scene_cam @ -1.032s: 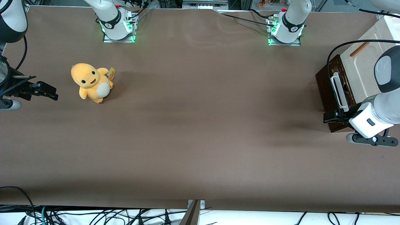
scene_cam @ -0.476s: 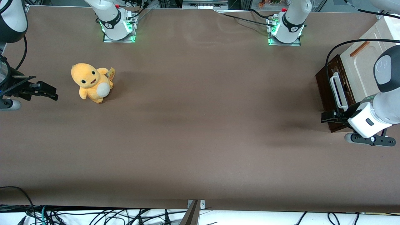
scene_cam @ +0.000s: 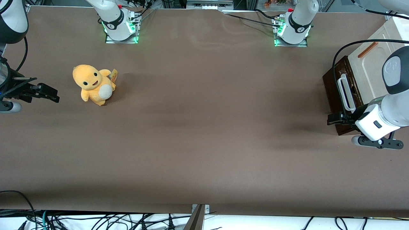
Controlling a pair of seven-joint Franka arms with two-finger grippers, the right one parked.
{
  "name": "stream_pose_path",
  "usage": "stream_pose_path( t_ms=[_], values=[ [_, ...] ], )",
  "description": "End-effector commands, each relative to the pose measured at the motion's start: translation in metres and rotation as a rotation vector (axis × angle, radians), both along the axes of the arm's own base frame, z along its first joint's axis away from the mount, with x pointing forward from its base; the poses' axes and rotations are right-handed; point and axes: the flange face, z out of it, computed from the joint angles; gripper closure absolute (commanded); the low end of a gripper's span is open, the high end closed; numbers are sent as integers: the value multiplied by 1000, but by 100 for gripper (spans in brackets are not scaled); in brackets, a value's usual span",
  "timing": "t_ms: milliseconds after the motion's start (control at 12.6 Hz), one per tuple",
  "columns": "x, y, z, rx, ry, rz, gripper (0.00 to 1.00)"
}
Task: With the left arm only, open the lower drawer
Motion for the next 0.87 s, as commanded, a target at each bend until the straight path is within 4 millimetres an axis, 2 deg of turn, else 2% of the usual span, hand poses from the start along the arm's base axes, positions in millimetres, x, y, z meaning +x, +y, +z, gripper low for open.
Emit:
stream_pose_path(
  t_ms=[0, 238, 317, 476, 556, 794],
  values=[
    [-7, 4, 6, -2, 13, -4, 0],
    [-12, 1, 1, 7, 54, -4, 0],
    [-14, -7, -3, 65, 73, 11, 0],
    [-20, -45, -14, 196, 101, 17, 0],
    [-22, -52, -18, 207, 118, 29, 0],
    [-24, -53, -20, 221, 130, 67, 0]
  ],
)
